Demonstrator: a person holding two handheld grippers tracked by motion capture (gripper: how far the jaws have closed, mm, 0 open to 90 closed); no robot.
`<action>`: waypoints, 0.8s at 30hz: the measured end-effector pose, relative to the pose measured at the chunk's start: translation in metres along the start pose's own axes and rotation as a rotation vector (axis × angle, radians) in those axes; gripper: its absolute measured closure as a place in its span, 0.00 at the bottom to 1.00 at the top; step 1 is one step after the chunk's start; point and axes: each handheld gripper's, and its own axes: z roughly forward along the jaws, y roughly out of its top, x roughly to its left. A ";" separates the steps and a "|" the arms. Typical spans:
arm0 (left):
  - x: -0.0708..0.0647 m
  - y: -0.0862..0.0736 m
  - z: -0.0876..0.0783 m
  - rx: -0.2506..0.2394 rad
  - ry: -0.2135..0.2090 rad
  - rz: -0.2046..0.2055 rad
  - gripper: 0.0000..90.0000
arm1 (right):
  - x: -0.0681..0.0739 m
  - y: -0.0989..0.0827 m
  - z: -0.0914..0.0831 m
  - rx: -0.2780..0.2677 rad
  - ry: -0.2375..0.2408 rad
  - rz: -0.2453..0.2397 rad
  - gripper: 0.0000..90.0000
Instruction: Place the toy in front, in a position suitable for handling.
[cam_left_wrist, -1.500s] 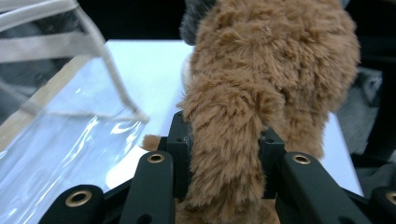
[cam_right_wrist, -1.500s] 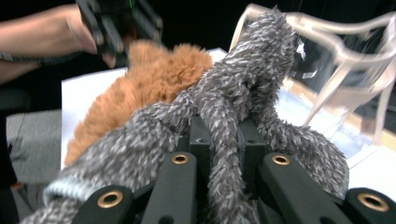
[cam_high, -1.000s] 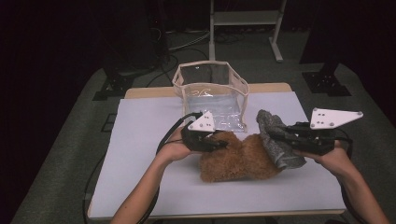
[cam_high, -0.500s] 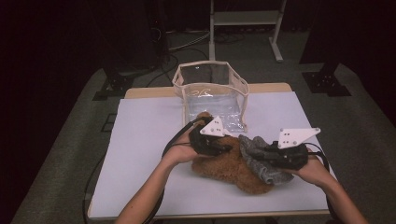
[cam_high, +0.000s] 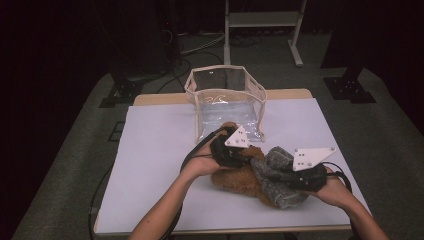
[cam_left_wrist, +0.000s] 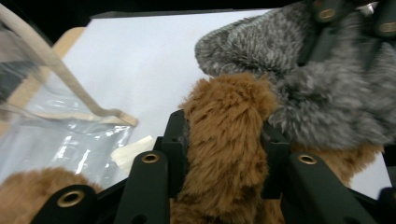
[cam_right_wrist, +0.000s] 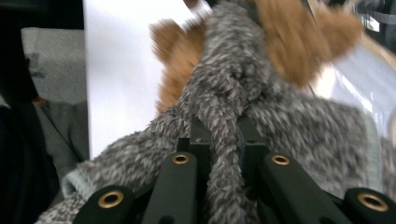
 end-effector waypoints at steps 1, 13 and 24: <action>0.001 -0.001 0.001 -0.011 -0.001 -0.007 0.67 | -0.003 -0.008 0.000 -0.018 0.009 0.027 0.89; 0.007 -0.034 -0.033 -0.115 -0.046 -0.061 0.47 | -0.019 -0.041 -0.015 -0.058 -0.026 0.131 0.90; 0.004 -0.056 -0.018 -0.158 -0.159 -0.169 0.53 | -0.025 -0.049 -0.027 -0.059 -0.046 0.158 0.89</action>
